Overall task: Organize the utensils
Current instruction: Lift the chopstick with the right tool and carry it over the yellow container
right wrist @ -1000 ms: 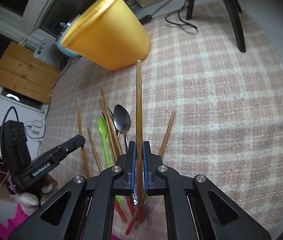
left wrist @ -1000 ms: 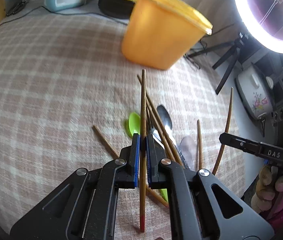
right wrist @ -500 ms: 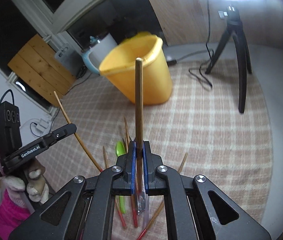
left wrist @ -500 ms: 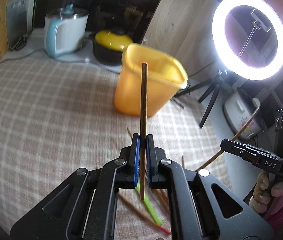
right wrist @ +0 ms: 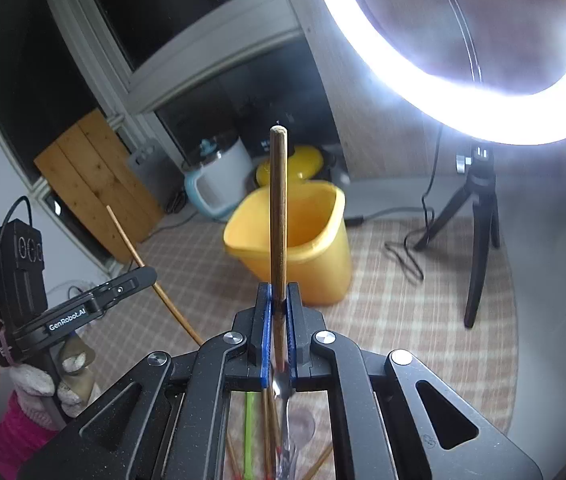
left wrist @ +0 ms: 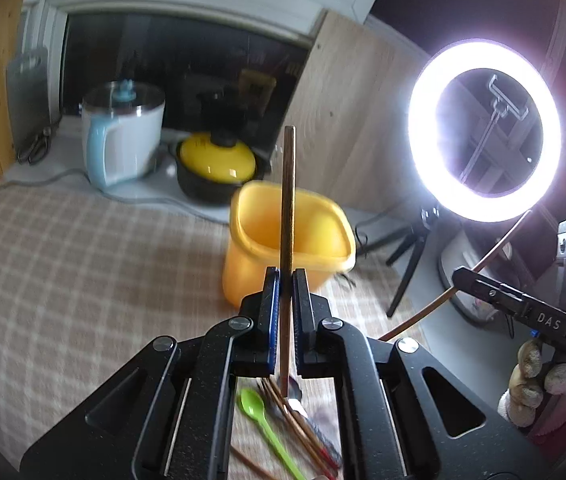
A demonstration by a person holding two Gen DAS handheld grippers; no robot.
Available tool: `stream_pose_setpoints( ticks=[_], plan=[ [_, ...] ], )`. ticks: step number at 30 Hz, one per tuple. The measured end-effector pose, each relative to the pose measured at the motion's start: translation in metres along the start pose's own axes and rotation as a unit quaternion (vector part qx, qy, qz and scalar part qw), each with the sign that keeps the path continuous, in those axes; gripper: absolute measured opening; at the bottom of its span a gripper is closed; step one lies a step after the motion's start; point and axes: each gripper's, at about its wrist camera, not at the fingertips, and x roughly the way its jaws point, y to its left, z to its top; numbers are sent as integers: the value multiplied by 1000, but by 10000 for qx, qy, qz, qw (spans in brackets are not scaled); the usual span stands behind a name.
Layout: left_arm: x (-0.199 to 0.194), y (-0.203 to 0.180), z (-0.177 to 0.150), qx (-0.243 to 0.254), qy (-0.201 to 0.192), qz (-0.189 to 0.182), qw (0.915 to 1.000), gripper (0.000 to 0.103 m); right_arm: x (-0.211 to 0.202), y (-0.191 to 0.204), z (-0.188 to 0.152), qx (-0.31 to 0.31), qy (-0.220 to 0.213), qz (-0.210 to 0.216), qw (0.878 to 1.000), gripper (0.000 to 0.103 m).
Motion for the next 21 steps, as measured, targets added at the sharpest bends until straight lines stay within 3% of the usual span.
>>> stream_pose_setpoints(
  ticks=[9,21],
  plan=[
    [-2,-2,49,34,-524,79,9986,4,0,10,39,-255,-501,-130,9983,5],
    [10,10,97,-137,-1022,231,9944,4,19,23,61,-588,-855,-468,9935,5]
  ],
)
